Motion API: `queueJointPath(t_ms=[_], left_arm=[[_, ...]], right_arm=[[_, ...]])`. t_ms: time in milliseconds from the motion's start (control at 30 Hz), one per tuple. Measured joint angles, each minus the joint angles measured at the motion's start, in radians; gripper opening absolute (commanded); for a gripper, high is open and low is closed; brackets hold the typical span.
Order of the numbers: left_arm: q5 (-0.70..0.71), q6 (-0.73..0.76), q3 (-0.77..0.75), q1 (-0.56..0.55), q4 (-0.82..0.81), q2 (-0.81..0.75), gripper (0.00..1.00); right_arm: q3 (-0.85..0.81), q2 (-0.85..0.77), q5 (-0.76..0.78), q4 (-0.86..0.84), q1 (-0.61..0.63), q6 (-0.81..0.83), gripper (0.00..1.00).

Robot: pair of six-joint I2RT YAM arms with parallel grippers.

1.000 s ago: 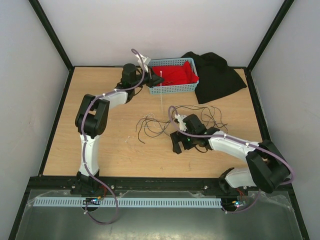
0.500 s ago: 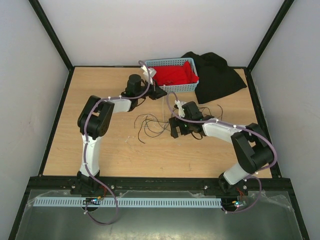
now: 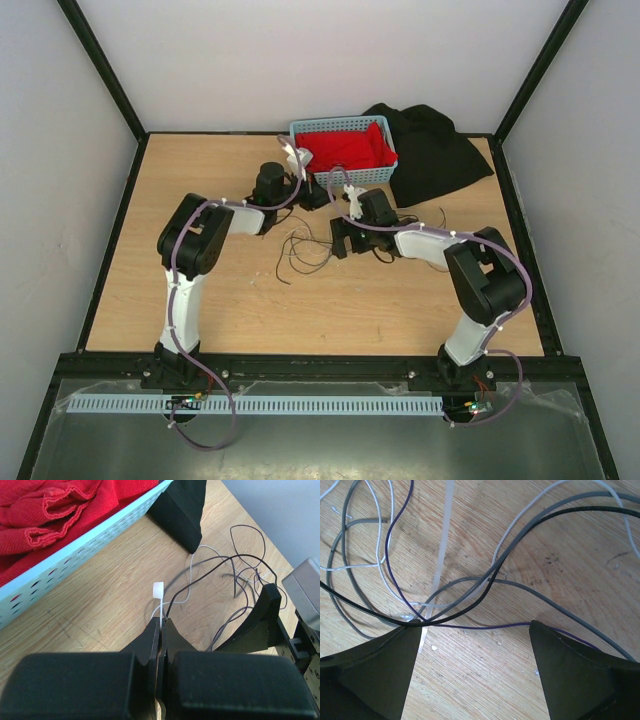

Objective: Zip-tie the wires
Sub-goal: Adjust the cable at the center of the board.

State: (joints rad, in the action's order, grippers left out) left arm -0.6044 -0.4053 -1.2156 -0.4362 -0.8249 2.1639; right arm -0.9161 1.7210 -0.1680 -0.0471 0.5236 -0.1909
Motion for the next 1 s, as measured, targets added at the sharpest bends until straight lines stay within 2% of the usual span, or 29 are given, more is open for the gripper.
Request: queueJointPath(t_ms=[200,433,733,1000], left_arm=[[0.005,-0.012,0.001,-0.006,-0.024,0.000,0.00],[0.017,-0.019,0.056,-0.011,-0.037,-0.002,0.00],[0.034,-0.041,0.118,-0.032,-0.037,-0.007,0.00],[0.025,-0.064,0.146,-0.047,-0.039,-0.008,0.00]], right_arm=[[0.006,-0.012,-0.027,-0.008,0.000,-0.007,0.99],[0.085,-0.198,-0.056,-0.005,0.000,0.000,1.00],[0.220,-0.319,-0.159,0.034,0.000,0.008,0.91],[0.292,-0.332,-0.240,0.038,0.000,0.003,0.84]])
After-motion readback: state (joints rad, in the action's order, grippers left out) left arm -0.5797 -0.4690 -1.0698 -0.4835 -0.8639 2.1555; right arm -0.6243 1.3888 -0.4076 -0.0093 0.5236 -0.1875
